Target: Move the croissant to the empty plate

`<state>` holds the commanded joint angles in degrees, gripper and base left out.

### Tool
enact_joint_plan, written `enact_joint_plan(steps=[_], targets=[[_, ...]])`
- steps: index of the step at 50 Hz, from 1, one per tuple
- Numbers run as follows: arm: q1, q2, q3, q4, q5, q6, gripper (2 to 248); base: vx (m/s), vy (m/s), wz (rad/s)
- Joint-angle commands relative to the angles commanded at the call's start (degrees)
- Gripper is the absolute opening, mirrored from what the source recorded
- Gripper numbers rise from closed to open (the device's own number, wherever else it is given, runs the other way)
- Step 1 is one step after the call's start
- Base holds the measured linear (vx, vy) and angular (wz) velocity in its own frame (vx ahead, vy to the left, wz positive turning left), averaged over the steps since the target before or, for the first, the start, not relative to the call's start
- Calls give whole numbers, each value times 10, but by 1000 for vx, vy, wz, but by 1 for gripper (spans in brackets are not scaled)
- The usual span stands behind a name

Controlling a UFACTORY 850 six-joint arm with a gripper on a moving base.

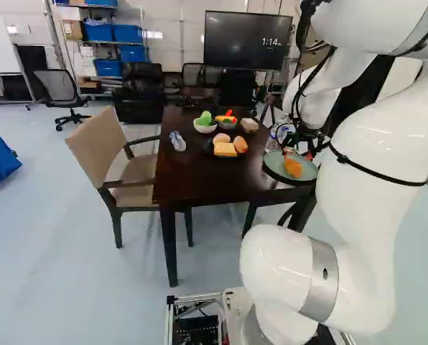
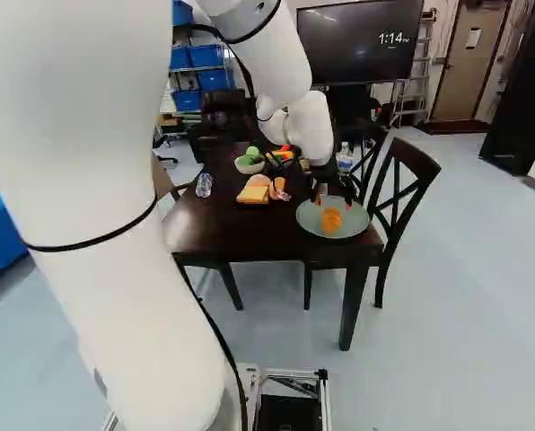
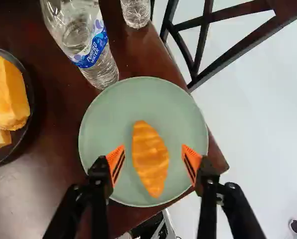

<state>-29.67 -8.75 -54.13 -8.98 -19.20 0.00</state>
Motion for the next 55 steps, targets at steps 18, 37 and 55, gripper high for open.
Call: enact_joint_plan(steps=[18,37,55], targets=[[0,8,1,0,0,0,247,0,0,0],[4,55,22,0,0,0,247,0,0,0],[32,117,58,0,0,0,247,0,0,0]])
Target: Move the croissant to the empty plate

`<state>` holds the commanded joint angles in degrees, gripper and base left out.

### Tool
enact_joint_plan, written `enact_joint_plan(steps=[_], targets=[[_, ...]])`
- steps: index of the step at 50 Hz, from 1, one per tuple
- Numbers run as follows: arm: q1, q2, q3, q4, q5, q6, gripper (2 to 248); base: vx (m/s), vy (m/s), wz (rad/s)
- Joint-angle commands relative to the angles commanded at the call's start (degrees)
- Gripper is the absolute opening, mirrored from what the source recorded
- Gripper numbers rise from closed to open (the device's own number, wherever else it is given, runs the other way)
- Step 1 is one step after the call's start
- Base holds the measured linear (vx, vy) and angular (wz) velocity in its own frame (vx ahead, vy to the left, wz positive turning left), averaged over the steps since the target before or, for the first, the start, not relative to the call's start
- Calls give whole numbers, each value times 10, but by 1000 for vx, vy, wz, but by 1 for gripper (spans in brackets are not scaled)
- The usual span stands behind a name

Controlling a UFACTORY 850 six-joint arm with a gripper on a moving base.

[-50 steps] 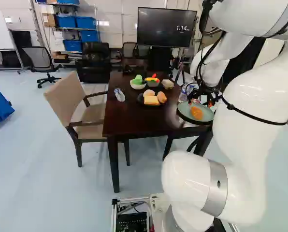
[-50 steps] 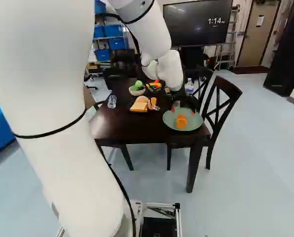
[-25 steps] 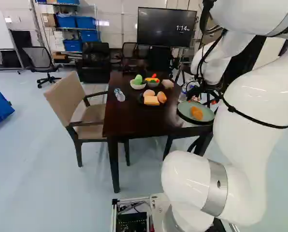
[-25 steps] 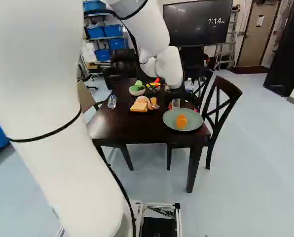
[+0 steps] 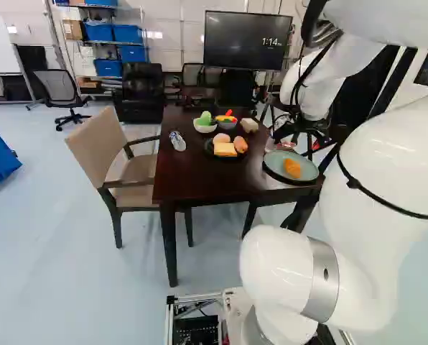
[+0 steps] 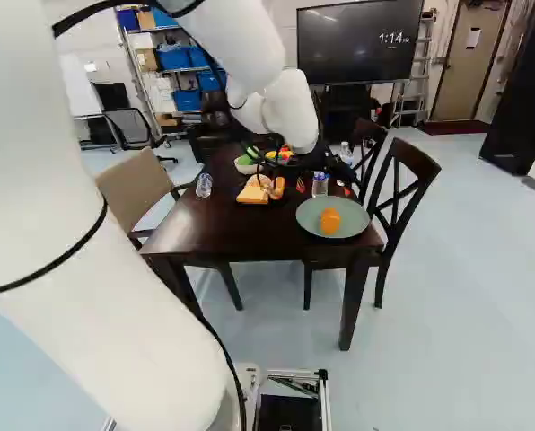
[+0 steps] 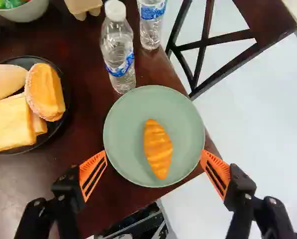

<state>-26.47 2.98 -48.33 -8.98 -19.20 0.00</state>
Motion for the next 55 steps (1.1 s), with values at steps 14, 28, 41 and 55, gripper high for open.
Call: enact_joint_plan(steps=[14,28,41,55], targets=[[27,28,20,0,0,0,247,0,0,0],[57,45,36,0,0,0,247,0,0,0],[84,61,50,0,0,0,247,0,0,0],[116,70,59,0,0,0,247,0,0,0]])
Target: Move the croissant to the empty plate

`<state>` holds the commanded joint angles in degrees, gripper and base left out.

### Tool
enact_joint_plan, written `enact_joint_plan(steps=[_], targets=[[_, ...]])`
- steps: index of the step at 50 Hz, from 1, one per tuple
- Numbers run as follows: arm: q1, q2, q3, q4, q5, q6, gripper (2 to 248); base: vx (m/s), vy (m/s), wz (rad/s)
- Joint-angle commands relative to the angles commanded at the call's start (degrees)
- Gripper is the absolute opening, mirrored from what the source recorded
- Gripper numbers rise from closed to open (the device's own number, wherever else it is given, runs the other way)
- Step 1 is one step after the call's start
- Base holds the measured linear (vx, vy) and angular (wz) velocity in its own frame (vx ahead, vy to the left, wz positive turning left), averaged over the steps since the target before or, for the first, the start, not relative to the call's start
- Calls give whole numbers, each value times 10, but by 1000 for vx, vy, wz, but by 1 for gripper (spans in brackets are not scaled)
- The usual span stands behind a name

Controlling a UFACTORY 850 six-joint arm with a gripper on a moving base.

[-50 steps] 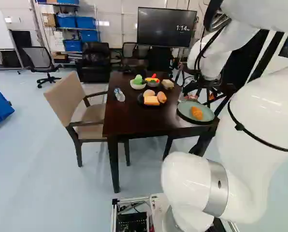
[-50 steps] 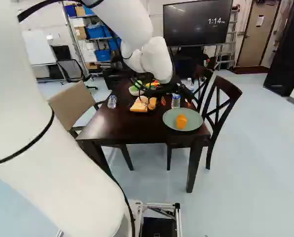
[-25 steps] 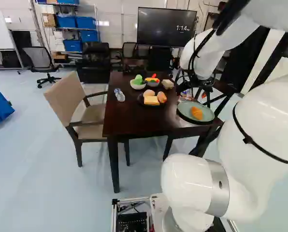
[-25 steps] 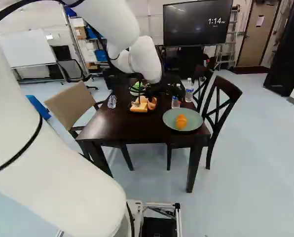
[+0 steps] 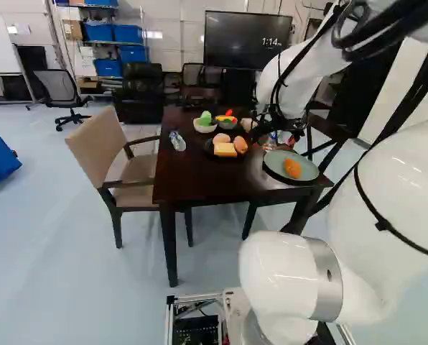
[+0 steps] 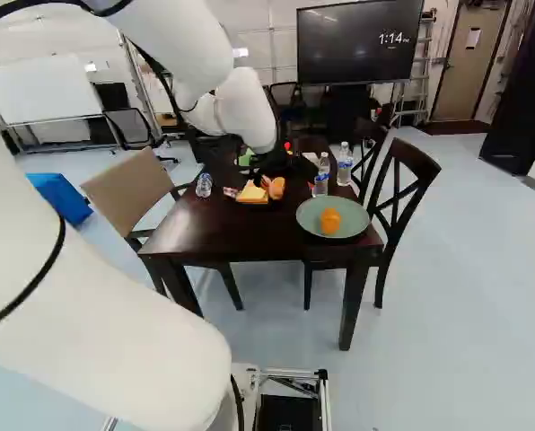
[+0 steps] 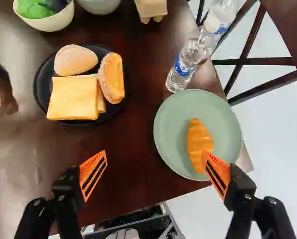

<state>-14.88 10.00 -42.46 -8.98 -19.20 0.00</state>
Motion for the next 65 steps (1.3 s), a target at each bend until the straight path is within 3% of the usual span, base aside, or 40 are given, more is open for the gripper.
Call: enact_joint_plan(steps=[65], targets=[[151,17,15,0,0,0,247,0,0,0]])
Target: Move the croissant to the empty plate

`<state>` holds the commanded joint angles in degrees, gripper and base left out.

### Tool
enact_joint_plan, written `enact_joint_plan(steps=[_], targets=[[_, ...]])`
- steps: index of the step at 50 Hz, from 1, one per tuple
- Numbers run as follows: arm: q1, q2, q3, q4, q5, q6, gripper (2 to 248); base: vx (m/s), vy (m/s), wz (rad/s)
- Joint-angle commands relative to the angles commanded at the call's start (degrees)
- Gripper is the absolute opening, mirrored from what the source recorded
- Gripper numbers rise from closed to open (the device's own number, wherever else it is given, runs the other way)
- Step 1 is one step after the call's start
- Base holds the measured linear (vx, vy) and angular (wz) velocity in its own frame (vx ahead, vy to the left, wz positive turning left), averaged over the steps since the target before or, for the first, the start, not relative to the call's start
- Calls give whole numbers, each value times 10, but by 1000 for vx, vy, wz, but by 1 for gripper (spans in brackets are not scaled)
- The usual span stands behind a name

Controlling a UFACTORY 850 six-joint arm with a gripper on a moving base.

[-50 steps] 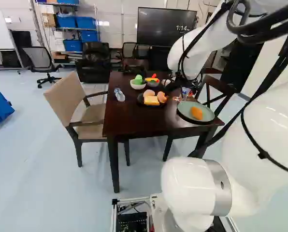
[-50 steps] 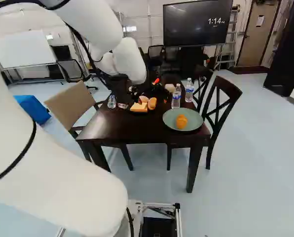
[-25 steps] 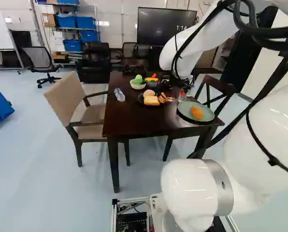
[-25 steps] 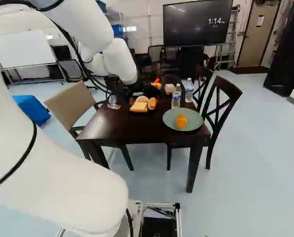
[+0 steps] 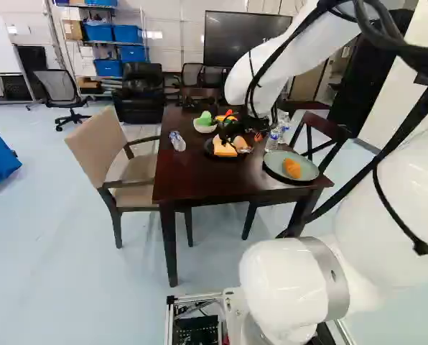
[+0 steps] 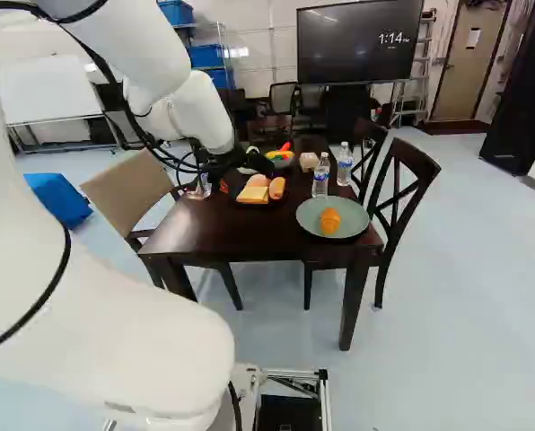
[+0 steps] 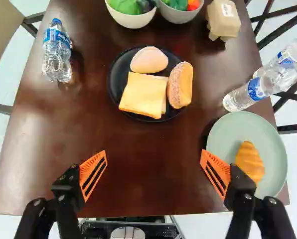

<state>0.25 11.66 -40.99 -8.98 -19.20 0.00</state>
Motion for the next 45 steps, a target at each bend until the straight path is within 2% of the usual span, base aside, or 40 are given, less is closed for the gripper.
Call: enact_joint_plan(steps=[23,45], targets=[[4,1,5,1,10,0,247,0,0,0],[4,3,26,7,51,0,247,0,0,0]])
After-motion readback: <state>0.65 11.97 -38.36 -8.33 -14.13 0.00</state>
